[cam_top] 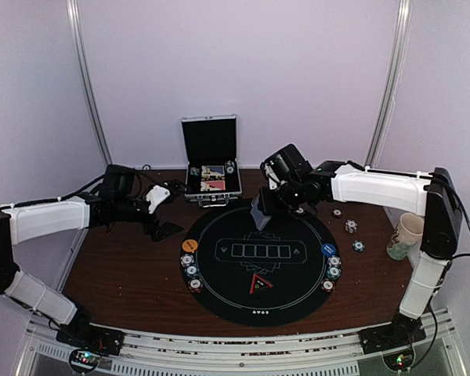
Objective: Distribute texas hold em gaming equipment
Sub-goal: Adjust the face-down deck piles on the poker table mat, then pass from the right arm to the left, then pick up the poker card from the face-down deck piles.
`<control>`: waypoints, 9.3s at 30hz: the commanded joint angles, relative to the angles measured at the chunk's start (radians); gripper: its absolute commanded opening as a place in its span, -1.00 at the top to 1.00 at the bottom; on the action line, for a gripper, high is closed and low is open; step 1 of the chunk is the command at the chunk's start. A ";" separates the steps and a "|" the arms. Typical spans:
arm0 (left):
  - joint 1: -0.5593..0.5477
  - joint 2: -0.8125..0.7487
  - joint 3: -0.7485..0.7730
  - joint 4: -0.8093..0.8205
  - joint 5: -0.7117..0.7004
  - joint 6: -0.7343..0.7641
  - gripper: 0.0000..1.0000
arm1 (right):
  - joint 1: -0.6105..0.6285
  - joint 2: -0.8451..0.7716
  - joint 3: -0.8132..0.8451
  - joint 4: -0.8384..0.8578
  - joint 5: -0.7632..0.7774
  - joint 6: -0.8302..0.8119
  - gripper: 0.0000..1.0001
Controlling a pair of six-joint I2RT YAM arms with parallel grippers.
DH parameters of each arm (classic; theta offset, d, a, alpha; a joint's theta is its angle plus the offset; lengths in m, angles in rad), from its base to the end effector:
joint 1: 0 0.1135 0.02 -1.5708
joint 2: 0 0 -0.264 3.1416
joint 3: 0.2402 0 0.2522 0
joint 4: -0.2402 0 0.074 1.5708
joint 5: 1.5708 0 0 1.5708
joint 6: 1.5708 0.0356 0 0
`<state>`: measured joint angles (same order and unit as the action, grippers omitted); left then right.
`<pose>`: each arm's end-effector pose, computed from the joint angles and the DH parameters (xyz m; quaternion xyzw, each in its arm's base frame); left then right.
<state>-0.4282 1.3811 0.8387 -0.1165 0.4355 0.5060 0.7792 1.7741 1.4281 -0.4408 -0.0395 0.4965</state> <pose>0.2621 -0.1362 0.2326 0.4797 0.7399 -0.1771 0.4371 0.2846 0.2831 0.2678 -0.1376 0.9137 0.2421 0.2960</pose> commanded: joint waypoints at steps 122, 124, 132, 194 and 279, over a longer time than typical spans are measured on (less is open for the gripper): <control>-0.222 -0.017 -0.104 0.171 0.017 0.030 -0.22 | 0.293 0.251 -0.187 1.098 -0.249 0.599 1.00; -0.222 -0.017 -0.105 0.168 0.011 0.032 -0.16 | 0.293 0.247 -0.187 1.098 -0.247 0.597 1.00; -0.222 -0.009 -0.123 0.159 -0.028 0.048 0.30 | 0.294 0.243 -0.187 1.094 -0.253 0.588 0.91; -0.222 0.012 -0.118 0.034 -0.001 0.129 0.37 | 0.203 0.261 -0.187 0.741 -0.259 0.393 0.42; -0.211 0.029 -0.121 0.058 -0.028 0.120 0.37 | 0.085 -0.282 -0.854 1.132 -0.221 0.477 1.00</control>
<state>-0.6468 1.4101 0.7238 -0.0986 0.4000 0.6270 0.8978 1.5448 0.5991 0.6773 -0.2913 0.9695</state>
